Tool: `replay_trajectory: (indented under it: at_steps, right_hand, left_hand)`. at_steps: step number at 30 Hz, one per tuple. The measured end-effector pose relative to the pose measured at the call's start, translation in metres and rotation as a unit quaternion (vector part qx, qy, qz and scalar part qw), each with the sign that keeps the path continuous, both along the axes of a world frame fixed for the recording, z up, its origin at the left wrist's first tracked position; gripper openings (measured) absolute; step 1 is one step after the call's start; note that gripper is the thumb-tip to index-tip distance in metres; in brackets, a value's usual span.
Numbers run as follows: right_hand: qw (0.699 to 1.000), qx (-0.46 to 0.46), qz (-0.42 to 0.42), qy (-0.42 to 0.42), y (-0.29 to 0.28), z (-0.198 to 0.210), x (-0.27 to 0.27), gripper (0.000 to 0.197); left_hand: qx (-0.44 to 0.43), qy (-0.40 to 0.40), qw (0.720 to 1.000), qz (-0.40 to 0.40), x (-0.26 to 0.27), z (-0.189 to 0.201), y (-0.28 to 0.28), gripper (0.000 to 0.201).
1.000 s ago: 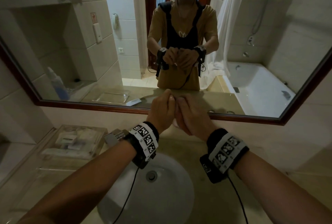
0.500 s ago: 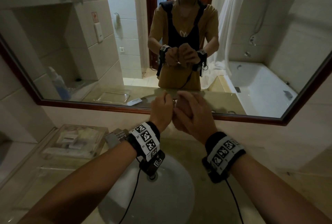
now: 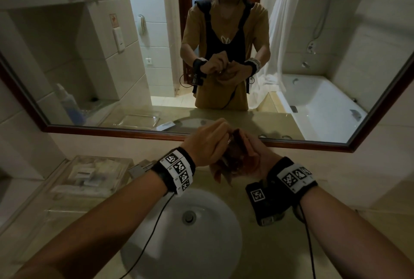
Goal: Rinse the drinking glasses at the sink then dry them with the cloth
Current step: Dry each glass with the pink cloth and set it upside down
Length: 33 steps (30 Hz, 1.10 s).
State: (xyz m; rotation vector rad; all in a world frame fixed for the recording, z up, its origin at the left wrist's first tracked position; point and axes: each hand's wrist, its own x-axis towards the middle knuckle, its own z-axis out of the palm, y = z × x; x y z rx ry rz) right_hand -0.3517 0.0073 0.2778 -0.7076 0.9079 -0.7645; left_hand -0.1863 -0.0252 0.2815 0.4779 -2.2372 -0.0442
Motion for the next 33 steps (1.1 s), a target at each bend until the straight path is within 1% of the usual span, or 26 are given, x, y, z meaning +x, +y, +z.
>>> replay_trajectory:
  at_steps: [3, 5, 6, 7, 8, 10, 11, 12, 14, 16, 17, 18, 19, 20, 21, 22, 23, 24, 25, 26, 27, 29, 30, 31, 32, 33]
  right_hand:
    - [0.999, -0.018, -0.031, 0.003, -0.001, -0.003, 0.004, 0.047]
    - [0.997, -0.065, -0.043, 0.013, -0.003, -0.001, 0.007, 0.043]
    - [0.991, -0.117, -0.046, 0.05, -0.005, -0.002, 0.008, 0.042]
    - [0.976, -0.181, -0.051, 0.106, -0.006, -0.001, 0.009, 0.041]
    - [0.951, -0.25, -0.068, 0.17, -0.005, -0.001, 0.01, 0.039]
    - [0.888, -0.367, -0.099, 0.259, -0.004, -0.001, 0.011, 0.033]
    - [0.851, -0.423, -0.094, 0.297, -0.003, -0.002, 0.01, 0.032]
    - [0.804, -0.478, -0.079, 0.344, -0.002, -0.004, 0.008, 0.035]
    - [0.694, -0.572, -0.048, 0.436, -0.002, -0.013, 0.003, 0.047]
    - [0.574, -0.64, -0.053, 0.508, -0.002, -0.02, 0.001, 0.059]
    - [0.522, -0.667, -0.062, 0.528, -0.003, -0.022, 0.0, 0.062]
    - [0.481, -0.691, -0.069, 0.535, -0.004, -0.023, -0.001, 0.064]
    - [0.455, -0.711, -0.074, 0.531, -0.006, -0.025, -0.003, 0.064]
    - [0.448, -0.725, -0.077, 0.517, -0.007, -0.027, -0.005, 0.065]
    - [0.461, -0.73, -0.079, 0.498, -0.009, -0.029, -0.008, 0.066]
    - [0.489, -0.724, -0.084, 0.479, -0.01, -0.031, -0.01, 0.068]
    - [0.531, -0.707, -0.091, 0.458, -0.009, -0.032, -0.011, 0.07]
    - [0.585, -0.677, -0.102, 0.435, -0.007, -0.033, -0.01, 0.072]
    - [0.644, -0.636, -0.121, 0.407, -0.004, -0.034, -0.008, 0.071]
    - [0.695, -0.593, -0.149, 0.378, -0.002, -0.034, -0.003, 0.068]
    - [0.739, -0.549, -0.183, 0.346, 0.0, -0.033, 0.002, 0.062]
    - [0.818, -0.461, -0.227, 0.258, 0.002, -0.032, 0.011, 0.049]
    - [0.85, -0.423, -0.231, 0.213, 0.003, -0.032, 0.014, 0.048]
    - [0.868, -0.397, -0.235, 0.182, 0.002, -0.032, 0.016, 0.05]
    - [0.875, -0.381, -0.243, 0.172, 0.002, -0.031, 0.019, 0.052]
    - [0.875, -0.374, -0.255, 0.171, 0.001, -0.03, 0.02, 0.051]
  left_hand:
    - [0.033, 0.02, 0.999, 0.019, 0.0, -0.008, -0.003, 0.034]
    - [0.069, 0.053, 0.995, 0.037, -0.002, -0.01, -0.005, 0.034]
    - [0.087, 0.074, 0.992, 0.048, -0.003, -0.009, -0.006, 0.034]
    - [0.102, 0.094, 0.989, 0.059, -0.004, -0.008, -0.006, 0.034]
    - [0.115, 0.109, 0.985, 0.07, -0.005, -0.006, -0.007, 0.033]
    - [0.132, 0.132, 0.979, 0.087, -0.007, -0.005, -0.008, 0.034]
    - [0.136, 0.141, 0.976, 0.098, -0.008, -0.005, -0.008, 0.035]
    - [0.142, 0.15, 0.972, 0.112, -0.008, -0.006, -0.008, 0.037]
    - [0.187, 0.178, 0.954, 0.152, -0.008, -0.012, -0.011, 0.038]
    - [0.271, 0.208, 0.921, 0.188, -0.009, -0.016, -0.015, 0.033]
    - [0.312, 0.218, 0.902, 0.203, -0.01, -0.017, -0.016, 0.029]
    - [0.35, 0.228, 0.882, 0.216, -0.011, -0.017, -0.016, 0.026]
    - [0.39, 0.241, 0.859, 0.227, -0.011, -0.018, -0.017, 0.026]
    - [0.431, 0.252, 0.833, 0.237, -0.012, -0.016, -0.016, 0.028]
    - [0.465, 0.259, 0.811, 0.241, -0.013, -0.015, -0.015, 0.029]
    - [0.491, 0.268, 0.794, 0.238, -0.013, -0.014, -0.014, 0.031]
    - [0.508, 0.28, 0.781, 0.231, -0.014, -0.012, -0.013, 0.031]
    - [0.521, 0.293, 0.77, 0.221, -0.014, -0.011, -0.012, 0.031]
    - [0.539, 0.309, 0.755, 0.211, -0.015, -0.01, -0.012, 0.03]
    - [0.561, 0.321, 0.737, 0.2, -0.016, -0.008, -0.01, 0.03]
    - [0.582, 0.329, 0.719, 0.189, -0.018, -0.006, -0.007, 0.03]
    - [0.6, 0.347, 0.7, 0.174, -0.02, -0.005, -0.006, 0.03]
    - [0.598, 0.349, 0.7, 0.174, -0.021, -0.006, -0.006, 0.03]
    - [0.59, 0.347, 0.707, 0.178, -0.021, -0.008, -0.007, 0.03]
    - [0.58, 0.341, 0.718, 0.18, -0.021, -0.01, -0.007, 0.032]
    - [0.572, 0.334, 0.727, 0.18, -0.022, -0.011, -0.008, 0.033]
